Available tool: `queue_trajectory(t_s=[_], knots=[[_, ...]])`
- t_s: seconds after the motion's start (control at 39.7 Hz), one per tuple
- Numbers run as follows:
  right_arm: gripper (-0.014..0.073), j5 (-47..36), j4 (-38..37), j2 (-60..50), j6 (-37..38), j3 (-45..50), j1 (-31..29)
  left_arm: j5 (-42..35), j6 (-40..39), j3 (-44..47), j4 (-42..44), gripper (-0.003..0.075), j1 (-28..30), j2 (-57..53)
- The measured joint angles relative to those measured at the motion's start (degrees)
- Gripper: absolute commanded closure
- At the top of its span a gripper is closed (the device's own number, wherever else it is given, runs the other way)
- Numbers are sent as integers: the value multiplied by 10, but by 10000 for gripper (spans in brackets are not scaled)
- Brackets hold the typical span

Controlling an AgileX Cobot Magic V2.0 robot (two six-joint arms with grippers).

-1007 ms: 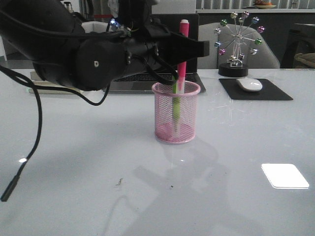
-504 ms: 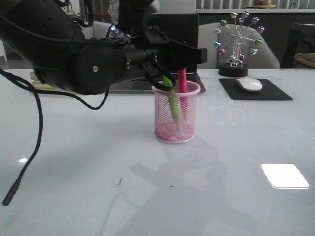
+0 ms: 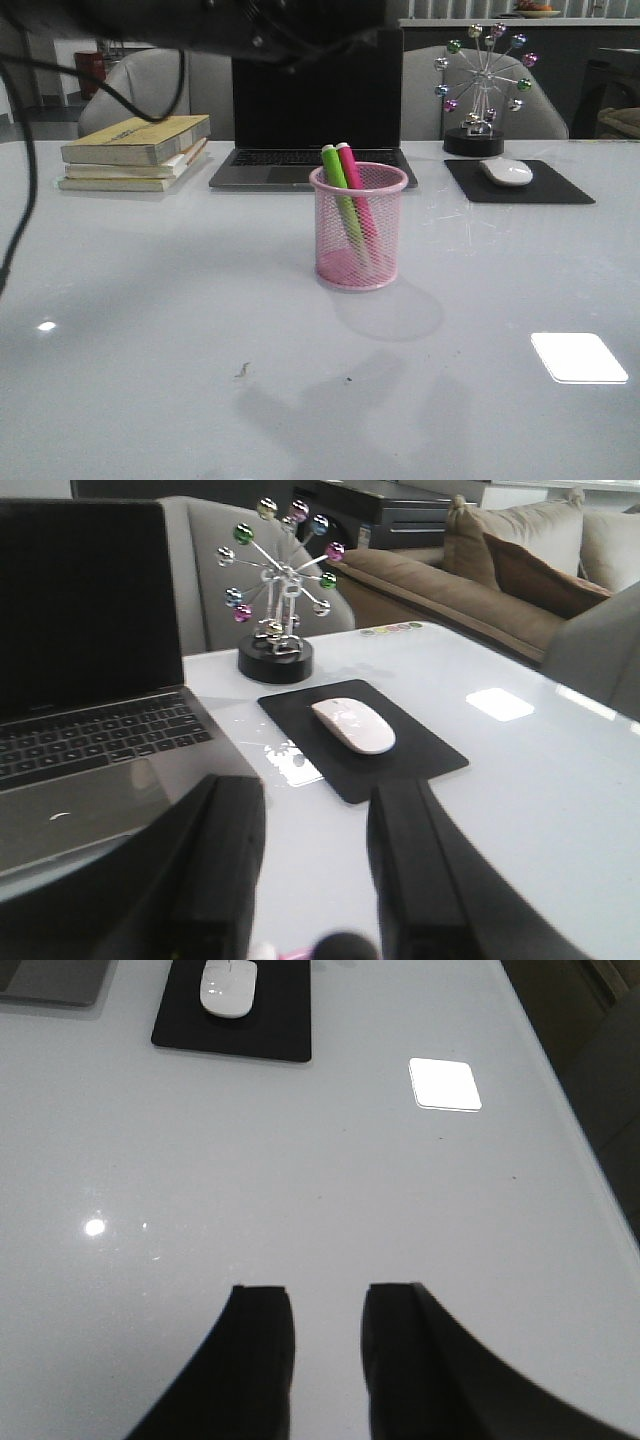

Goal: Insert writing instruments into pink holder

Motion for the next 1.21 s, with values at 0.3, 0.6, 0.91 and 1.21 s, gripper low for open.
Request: queue_trajectory(t_s=[0.3, 0.6, 0.91, 1.21], knots=[[274, 1, 0, 0, 0, 0, 0, 276, 83, 87, 38, 408, 273, -314], [274, 1, 0, 0, 0, 0, 0, 236, 84, 254, 39, 408, 327, -417], [274, 1, 0, 0, 0, 0, 0, 208, 84, 357, 18, 408, 329, -466], [274, 1, 0, 0, 0, 0, 0, 208, 84, 362, 28, 408, 329, -473]])
